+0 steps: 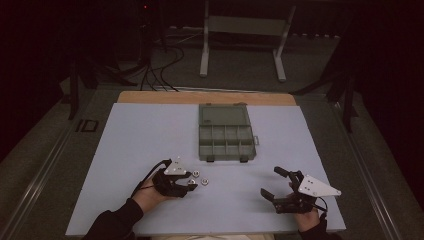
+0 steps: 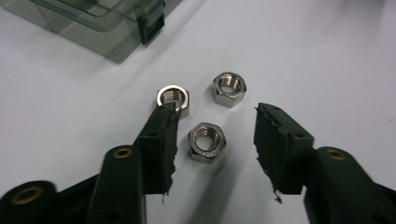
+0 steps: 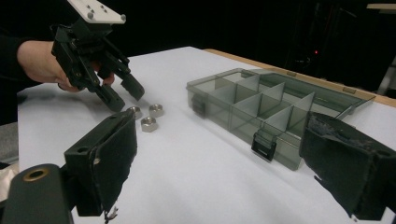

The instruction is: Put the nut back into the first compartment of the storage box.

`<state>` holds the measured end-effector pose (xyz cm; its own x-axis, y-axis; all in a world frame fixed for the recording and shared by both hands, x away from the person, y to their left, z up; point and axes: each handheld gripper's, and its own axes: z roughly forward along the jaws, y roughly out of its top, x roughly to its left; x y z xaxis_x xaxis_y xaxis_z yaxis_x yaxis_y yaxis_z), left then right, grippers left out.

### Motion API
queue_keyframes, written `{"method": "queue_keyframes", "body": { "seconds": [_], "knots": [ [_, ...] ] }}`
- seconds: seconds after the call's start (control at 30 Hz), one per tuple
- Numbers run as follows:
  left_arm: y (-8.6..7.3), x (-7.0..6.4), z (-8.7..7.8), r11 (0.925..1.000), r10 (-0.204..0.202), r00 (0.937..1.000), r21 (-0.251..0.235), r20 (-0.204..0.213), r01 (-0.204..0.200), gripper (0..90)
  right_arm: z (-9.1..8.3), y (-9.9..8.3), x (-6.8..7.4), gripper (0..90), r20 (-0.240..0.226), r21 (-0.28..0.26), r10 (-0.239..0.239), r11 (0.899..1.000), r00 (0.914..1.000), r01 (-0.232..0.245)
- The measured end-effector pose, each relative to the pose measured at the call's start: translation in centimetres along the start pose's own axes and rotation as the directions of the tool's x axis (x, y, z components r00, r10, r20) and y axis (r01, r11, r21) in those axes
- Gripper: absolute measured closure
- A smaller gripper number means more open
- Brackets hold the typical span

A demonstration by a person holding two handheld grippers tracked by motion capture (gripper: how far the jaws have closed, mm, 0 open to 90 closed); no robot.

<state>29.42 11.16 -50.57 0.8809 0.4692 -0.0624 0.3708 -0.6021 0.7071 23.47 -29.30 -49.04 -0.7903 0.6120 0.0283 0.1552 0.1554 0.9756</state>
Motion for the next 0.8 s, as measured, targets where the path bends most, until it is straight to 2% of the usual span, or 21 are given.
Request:
{"method": "queue_keyframes", "body": {
  "seconds": [0.2,0.53,0.8],
  "knots": [
    [-0.1,0.0,0.5,0.9997,0.021,0.9997,0.016,-0.015,-0.021,58.6,0.0,0.0,0.0,11.4,-0.002,-0.002,0.000,1.000,1.0000,0.000],
    [-0.2,0.0,1.4,0.9974,0.046,0.9989,0.055,-0.013,-0.045,61.1,0.0,0.0,0.0,11.4,-0.004,-0.003,0.001,1.000,1.0000,-0.001],
    [-0.2,0.0,1.4,0.9977,0.042,0.9990,0.054,-0.015,-0.041,63.2,0.0,0.0,0.0,11.4,-0.003,-0.003,0.001,1.000,1.0000,-0.001]
  ]
}}
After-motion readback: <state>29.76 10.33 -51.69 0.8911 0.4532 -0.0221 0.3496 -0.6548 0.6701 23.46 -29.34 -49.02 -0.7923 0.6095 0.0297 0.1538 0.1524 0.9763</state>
